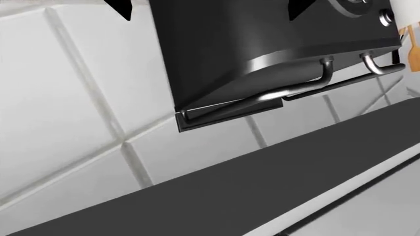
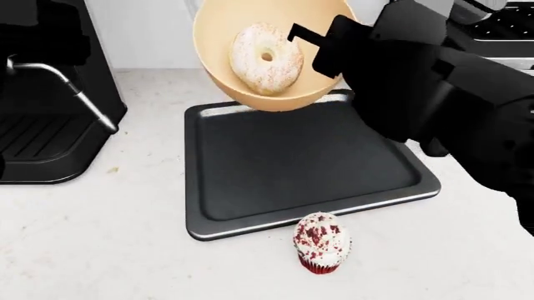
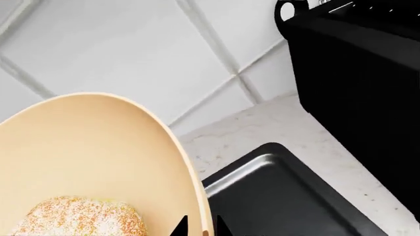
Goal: Pick up the bowl with donut and place it on the tray. Pick up the cupcake and place it on the tray.
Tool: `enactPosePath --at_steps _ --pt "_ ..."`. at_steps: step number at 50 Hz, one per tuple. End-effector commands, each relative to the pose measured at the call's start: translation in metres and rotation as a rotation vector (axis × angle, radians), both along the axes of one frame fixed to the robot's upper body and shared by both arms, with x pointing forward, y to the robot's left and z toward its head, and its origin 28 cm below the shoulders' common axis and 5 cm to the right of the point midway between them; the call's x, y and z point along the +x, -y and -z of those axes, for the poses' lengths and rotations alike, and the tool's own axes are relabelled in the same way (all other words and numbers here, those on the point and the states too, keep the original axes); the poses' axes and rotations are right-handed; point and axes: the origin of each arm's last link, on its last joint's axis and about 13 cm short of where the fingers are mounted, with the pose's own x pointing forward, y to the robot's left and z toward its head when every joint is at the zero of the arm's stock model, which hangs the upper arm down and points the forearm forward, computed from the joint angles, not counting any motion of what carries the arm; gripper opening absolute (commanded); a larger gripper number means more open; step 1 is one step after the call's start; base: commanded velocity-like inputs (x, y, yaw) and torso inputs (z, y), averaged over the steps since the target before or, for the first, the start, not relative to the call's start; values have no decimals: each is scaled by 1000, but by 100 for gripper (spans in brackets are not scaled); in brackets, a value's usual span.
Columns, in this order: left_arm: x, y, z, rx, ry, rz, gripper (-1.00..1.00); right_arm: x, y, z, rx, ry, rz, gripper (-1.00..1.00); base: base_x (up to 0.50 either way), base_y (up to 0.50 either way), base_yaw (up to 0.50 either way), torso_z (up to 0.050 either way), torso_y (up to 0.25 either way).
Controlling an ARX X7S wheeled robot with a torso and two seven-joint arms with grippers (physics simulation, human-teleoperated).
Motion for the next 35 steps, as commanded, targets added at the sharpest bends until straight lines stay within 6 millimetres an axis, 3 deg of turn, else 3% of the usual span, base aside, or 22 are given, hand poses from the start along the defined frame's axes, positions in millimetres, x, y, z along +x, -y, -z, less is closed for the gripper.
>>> enactPosePath --at_steps 1,11,20,35 --pt "1 0 1 -1 -1 3 100 19 -13 -2 156 -14 59 -100 0 0 0 0 0" --pt "2 2 1 0 -1 8 100 36 -19 -1 212 -45 106 -100 0 0 0 0 0" --pt "1 2 1 -2 -2 10 100 51 -23 12 238 -95 145 -100 0 0 0 0 0" --pt "2 1 1 -3 -2 8 100 57 -29 20 172 -157 149 -100 0 0 0 0 1"
